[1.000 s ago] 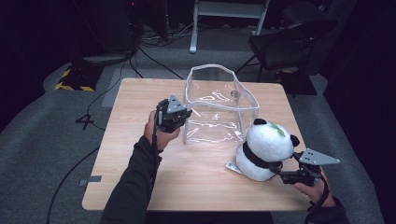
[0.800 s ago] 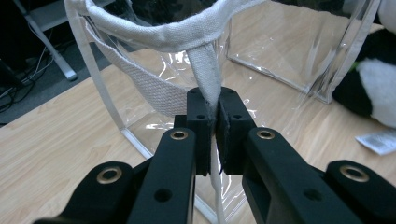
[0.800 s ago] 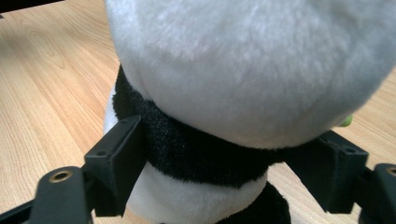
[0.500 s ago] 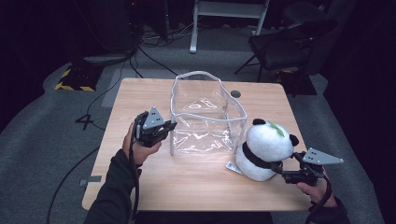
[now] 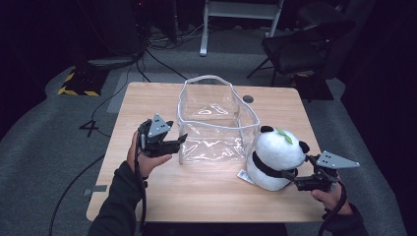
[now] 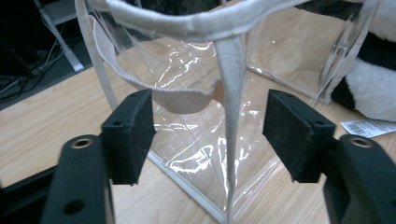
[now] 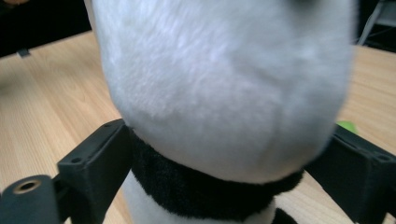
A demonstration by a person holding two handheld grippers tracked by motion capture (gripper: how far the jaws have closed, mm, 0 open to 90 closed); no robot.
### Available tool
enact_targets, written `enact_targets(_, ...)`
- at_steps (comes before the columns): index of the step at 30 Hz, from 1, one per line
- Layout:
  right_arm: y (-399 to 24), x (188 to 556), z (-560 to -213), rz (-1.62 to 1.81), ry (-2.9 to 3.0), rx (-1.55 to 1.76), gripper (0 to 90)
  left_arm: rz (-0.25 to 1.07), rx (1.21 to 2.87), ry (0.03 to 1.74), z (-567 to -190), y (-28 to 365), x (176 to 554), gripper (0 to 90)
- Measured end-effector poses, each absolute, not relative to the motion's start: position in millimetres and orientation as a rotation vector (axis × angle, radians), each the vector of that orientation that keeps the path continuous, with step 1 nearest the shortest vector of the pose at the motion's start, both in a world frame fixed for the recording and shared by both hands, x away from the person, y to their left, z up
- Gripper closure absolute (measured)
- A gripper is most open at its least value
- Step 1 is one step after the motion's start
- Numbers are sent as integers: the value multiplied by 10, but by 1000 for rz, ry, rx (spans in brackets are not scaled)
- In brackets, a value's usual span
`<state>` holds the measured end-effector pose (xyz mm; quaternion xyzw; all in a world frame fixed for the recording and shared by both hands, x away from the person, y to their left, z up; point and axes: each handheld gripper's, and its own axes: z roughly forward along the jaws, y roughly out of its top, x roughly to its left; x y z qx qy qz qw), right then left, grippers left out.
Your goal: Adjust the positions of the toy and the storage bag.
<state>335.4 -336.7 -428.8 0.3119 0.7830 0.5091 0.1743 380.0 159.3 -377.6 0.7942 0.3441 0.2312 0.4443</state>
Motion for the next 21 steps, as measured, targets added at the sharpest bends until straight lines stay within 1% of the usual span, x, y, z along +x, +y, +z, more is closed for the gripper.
enact_targets(2, -3331, 3375, -4236, 1402, 2208, 842, 89, 572, 1965, 859, -3790, 1591, 3810, 328)
enact_targets(5, -3354, 3419, -4189, 1462, 2190, 856, 81, 566, 1975, 854, -3803, 1569, 3821, 315)
enact_targets(8, -3338, 3489, -4262, 1484, 2243, 877, 13, 561, 1975, 856, -3814, 1556, 3825, 292)
enact_targets(10, -3312, 3516, -4326, 1455, 2260, 879, 15, 551, 1975, 855, -3826, 1549, 3826, 276)
enact_targets(12, -3293, 3526, -4339, 1422, 2242, 884, 40, 553, 1980, 863, -3838, 1534, 3827, 270)
enact_targets(14, -3321, 3510, -4283, 1469, 2216, 871, 52, 549, 1980, 857, -3837, 1529, 3820, 252)
enact_targets(18, -3360, 3487, -4166, 1492, 2191, 849, 52, 551, 1981, 856, -3833, 1531, 3810, 243)
enact_targets(21, -3391, 3477, -4051, 1530, 2148, 844, 46, 540, 1977, 851, -3847, 1550, 3790, 219)
